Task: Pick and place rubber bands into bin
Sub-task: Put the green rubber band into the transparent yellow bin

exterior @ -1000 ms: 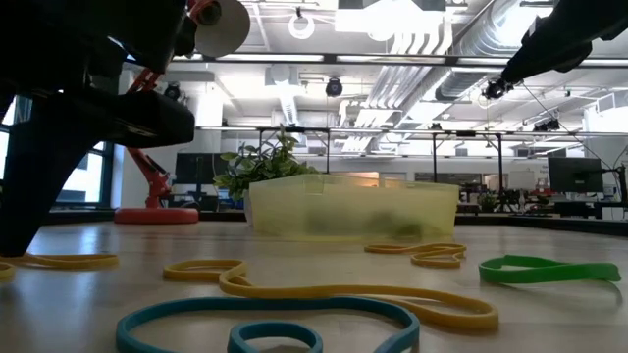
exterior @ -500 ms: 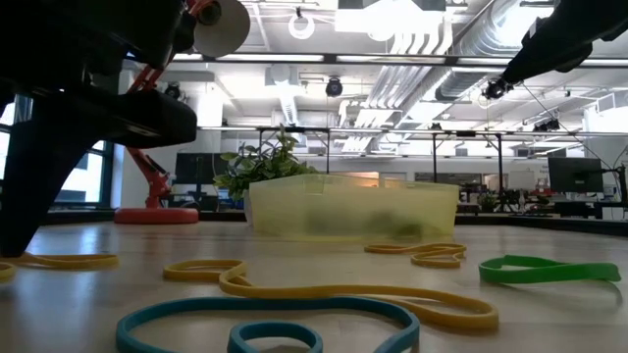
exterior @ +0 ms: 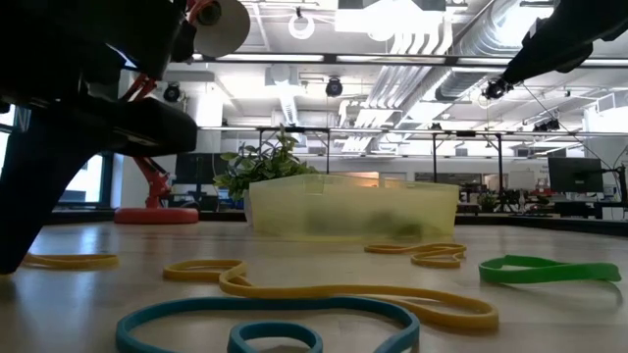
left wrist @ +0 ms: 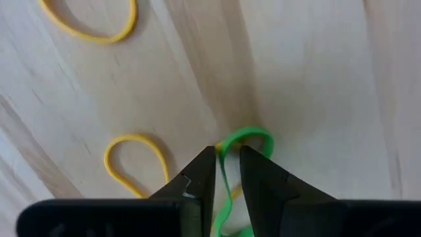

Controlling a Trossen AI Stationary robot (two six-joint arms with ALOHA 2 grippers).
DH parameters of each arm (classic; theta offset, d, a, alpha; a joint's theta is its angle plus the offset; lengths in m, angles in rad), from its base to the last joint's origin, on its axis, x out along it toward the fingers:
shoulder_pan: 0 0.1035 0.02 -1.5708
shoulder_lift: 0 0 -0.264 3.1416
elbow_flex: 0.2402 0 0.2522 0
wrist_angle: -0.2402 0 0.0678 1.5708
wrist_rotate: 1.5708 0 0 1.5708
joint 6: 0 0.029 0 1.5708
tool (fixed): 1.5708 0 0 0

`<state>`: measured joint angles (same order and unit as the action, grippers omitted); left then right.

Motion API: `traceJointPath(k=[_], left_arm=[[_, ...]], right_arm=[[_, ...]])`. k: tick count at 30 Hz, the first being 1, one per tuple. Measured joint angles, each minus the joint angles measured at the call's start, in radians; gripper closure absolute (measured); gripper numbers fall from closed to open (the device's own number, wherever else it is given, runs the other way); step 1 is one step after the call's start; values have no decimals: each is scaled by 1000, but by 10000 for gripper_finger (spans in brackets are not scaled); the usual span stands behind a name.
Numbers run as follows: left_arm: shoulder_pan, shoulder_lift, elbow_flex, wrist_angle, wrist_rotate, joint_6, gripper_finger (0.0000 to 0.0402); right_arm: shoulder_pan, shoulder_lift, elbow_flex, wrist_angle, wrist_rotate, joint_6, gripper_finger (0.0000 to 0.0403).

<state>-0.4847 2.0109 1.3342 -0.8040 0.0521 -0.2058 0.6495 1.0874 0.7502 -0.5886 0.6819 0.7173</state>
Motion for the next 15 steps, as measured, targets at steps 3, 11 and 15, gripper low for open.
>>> traceJointPath(k=[3,11,15], left_arm=[[0,1,0,-6,-8,0,355],[0,3,4,-29,-12,16,394],[0,8,36,-119,-8,25,399]], right_arm=[[0,0,0,-2,0,0,258],[0,0,0,-14,0,0,258],[0,0,0,-20,1,0,258]])
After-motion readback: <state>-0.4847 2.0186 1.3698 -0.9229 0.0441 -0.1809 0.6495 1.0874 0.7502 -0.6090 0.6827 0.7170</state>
